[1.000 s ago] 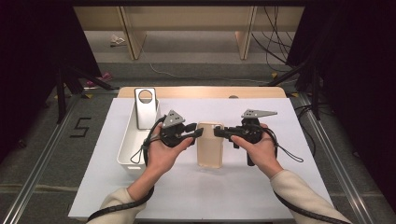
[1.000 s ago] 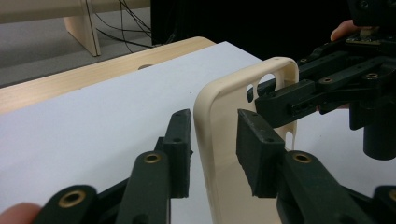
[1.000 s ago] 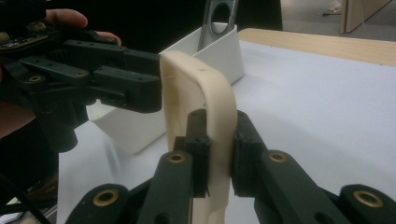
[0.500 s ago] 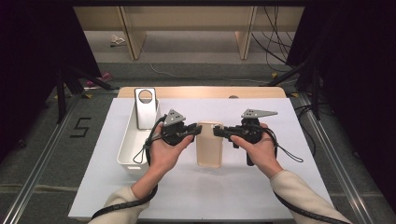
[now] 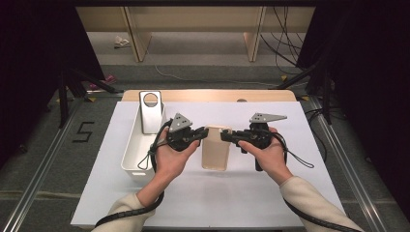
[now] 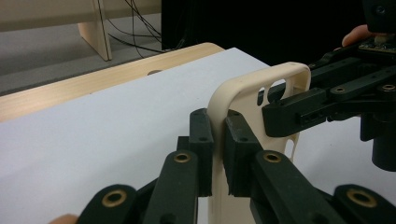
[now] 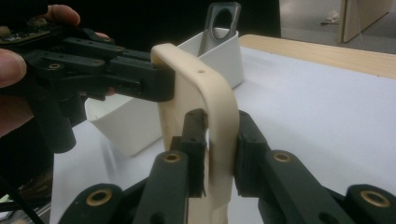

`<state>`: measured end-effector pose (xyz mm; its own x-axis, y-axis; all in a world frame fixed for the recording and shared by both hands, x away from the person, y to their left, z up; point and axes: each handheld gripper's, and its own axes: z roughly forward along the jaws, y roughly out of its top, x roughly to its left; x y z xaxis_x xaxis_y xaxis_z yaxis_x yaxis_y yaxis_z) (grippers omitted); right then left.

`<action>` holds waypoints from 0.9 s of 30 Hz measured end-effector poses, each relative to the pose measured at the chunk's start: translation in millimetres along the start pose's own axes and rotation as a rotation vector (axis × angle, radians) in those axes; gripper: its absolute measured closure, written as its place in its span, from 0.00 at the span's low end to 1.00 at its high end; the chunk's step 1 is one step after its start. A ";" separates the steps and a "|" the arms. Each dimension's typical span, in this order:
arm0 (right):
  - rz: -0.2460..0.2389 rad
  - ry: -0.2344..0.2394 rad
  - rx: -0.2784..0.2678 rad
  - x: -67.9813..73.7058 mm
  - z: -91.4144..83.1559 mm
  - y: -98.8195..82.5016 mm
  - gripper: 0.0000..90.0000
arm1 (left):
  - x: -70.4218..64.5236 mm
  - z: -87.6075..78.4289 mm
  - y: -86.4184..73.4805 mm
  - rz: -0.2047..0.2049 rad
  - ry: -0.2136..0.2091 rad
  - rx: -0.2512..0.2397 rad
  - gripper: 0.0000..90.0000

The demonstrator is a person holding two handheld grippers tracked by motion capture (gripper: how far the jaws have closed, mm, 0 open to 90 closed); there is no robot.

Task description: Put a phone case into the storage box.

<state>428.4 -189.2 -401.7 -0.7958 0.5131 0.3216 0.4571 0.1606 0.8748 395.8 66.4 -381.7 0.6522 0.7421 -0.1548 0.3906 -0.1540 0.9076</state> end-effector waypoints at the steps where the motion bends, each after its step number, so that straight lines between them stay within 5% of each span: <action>1: -0.004 -0.001 0.000 0.3 0.1 0.0 0.85 | -0.1 -0.2 0.2 0.005 0.000 -0.001 0.92; 13: -0.076 -0.043 0.015 1.0 1.7 1.8 0.57 | 5.1 -4.0 2.2 0.031 0.020 -0.007 0.92; 21: -0.110 -0.020 0.016 -1.2 0.1 0.6 0.33 | 13.2 -12.1 7.7 0.032 0.038 -0.031 0.92; 27: -0.143 -0.034 0.043 -3.2 -9.7 -6.0 0.23 | 20.3 -19.1 11.9 0.024 0.050 -0.046 0.92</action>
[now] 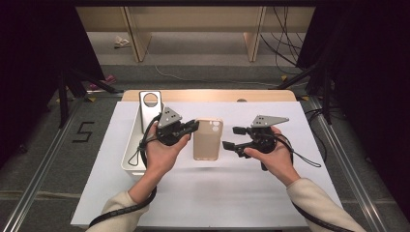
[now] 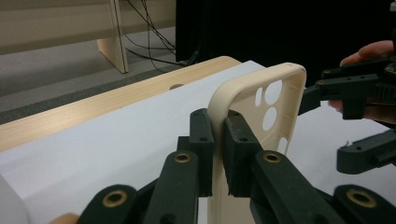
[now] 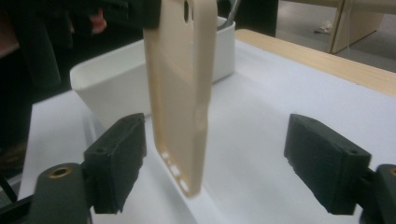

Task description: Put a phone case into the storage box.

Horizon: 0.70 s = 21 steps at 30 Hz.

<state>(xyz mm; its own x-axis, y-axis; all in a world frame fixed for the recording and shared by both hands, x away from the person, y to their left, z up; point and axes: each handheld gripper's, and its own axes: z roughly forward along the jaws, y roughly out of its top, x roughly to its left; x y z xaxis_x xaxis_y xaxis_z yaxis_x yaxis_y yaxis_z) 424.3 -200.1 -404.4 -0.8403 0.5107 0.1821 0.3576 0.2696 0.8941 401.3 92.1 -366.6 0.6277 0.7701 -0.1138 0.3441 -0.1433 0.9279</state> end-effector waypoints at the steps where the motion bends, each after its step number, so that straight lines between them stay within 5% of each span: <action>1: -0.009 -0.004 0.005 -0.7 -2.6 -1.7 0.23 | 1.2 -1.0 0.8 -0.001 0.001 -0.003 0.92; 21: -0.012 -0.083 0.044 -6.4 -31.3 -27.4 0.18 | 14.7 -15.0 10.5 0.020 0.025 -0.030 0.92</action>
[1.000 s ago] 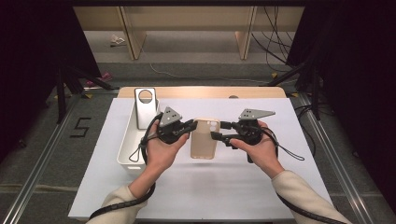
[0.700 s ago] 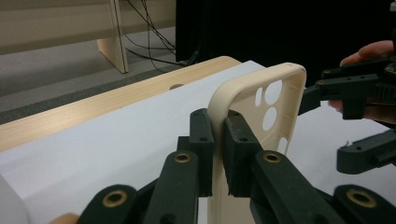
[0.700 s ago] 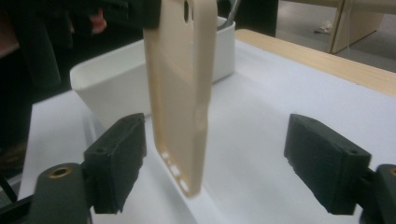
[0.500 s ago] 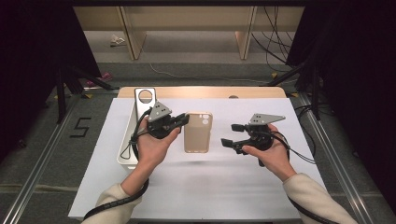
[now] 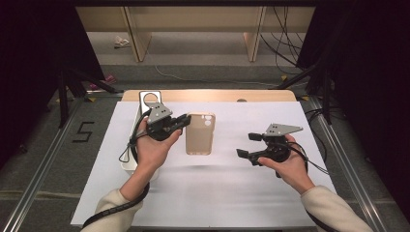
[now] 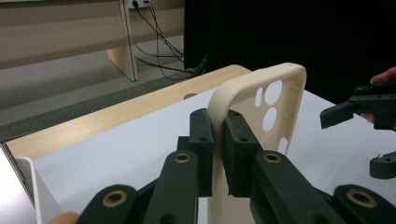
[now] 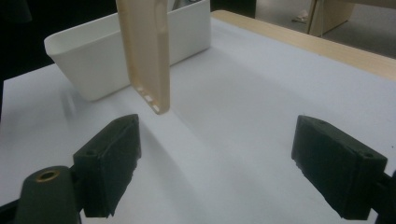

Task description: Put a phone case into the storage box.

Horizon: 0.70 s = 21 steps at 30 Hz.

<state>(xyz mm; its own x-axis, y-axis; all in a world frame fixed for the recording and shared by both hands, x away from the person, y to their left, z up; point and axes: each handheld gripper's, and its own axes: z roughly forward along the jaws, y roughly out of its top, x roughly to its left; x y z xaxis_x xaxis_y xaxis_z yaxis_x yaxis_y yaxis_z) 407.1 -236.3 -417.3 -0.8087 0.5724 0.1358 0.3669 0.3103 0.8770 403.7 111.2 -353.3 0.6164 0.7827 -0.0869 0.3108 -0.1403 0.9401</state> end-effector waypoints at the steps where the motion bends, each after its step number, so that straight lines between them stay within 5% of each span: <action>1: -0.003 -0.003 0.003 0.4 -0.6 -1.3 0.18 | 0.5 -0.6 0.7 0.001 0.001 -0.002 0.92; 21: -0.009 -0.040 -0.008 0.3 -11.1 -11.0 0.19 | 12.3 -10.5 8.0 -0.010 0.006 -0.024 0.92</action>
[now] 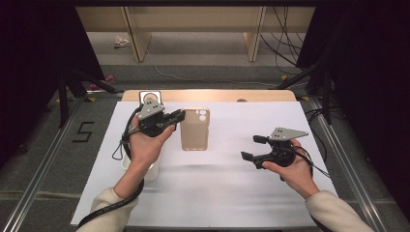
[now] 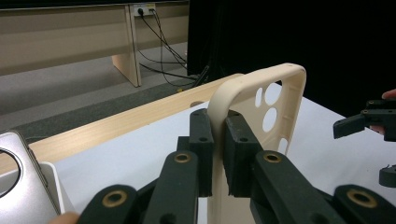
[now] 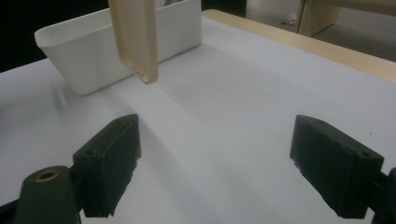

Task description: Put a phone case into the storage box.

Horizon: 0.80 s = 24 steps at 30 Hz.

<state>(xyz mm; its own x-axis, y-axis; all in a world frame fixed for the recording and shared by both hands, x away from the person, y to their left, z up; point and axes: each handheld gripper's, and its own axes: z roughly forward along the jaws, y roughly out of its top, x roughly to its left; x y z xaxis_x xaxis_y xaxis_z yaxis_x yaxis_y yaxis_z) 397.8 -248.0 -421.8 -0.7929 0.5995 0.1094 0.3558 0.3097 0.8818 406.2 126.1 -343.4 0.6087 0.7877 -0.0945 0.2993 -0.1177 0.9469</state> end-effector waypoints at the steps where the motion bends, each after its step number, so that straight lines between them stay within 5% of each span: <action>1: 0.002 -0.002 0.001 -0.3 -0.3 -0.5 0.19 | 0.3 -0.2 0.1 0.001 0.001 0.000 0.92; 24: 0.018 -0.025 0.020 -3.1 -11.1 -9.5 0.20 | 19.3 -8.0 12.1 0.019 0.021 -0.014 0.92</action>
<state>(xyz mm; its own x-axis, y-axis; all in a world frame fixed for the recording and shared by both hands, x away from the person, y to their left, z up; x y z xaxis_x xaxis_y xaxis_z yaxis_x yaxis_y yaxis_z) 391.4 -261.0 -425.4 -0.7740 0.6229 0.1134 0.3798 0.3134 0.8704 415.7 144.7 -331.3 0.5987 0.7979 -0.0699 0.2773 -0.1246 0.9527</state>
